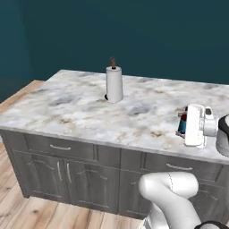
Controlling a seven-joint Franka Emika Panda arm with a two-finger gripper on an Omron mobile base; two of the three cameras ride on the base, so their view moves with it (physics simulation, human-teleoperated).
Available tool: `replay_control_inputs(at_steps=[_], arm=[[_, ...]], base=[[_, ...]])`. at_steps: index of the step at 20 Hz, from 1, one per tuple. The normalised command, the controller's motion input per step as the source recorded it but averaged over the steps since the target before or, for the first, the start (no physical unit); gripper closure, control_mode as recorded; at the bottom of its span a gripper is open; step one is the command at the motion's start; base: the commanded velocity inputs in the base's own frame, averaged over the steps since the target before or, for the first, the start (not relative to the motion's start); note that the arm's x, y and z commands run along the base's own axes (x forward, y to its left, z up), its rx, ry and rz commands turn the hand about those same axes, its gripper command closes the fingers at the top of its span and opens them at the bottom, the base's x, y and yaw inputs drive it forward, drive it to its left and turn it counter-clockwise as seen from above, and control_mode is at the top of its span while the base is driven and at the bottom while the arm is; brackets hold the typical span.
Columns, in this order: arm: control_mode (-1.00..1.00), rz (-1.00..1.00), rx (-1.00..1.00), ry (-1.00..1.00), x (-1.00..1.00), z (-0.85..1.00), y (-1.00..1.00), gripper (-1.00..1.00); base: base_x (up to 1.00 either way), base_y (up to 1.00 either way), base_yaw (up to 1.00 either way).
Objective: Move the drinks to the dining counter.
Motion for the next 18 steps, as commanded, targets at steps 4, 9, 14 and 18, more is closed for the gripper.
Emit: replay_control_inputs(at_steps=[4,9,14,18], arm=[[1.0,0.0,0.0,0.0,0.0,0.0,0.0,-1.0],[1.0,0.0,0.0,0.0,0.0,0.0,0.0,-1.0],[1.0,0.0,0.0,0.0,0.0,0.0,0.0,-1.0],[1.0,0.0,0.0,0.0,0.0,0.0,0.0,-1.0]], base=[[-0.38,0.0,0.68],[-0.2,0.0,0.81],[-0.04,0.0,0.89],[-0.12,0.0,0.9]])
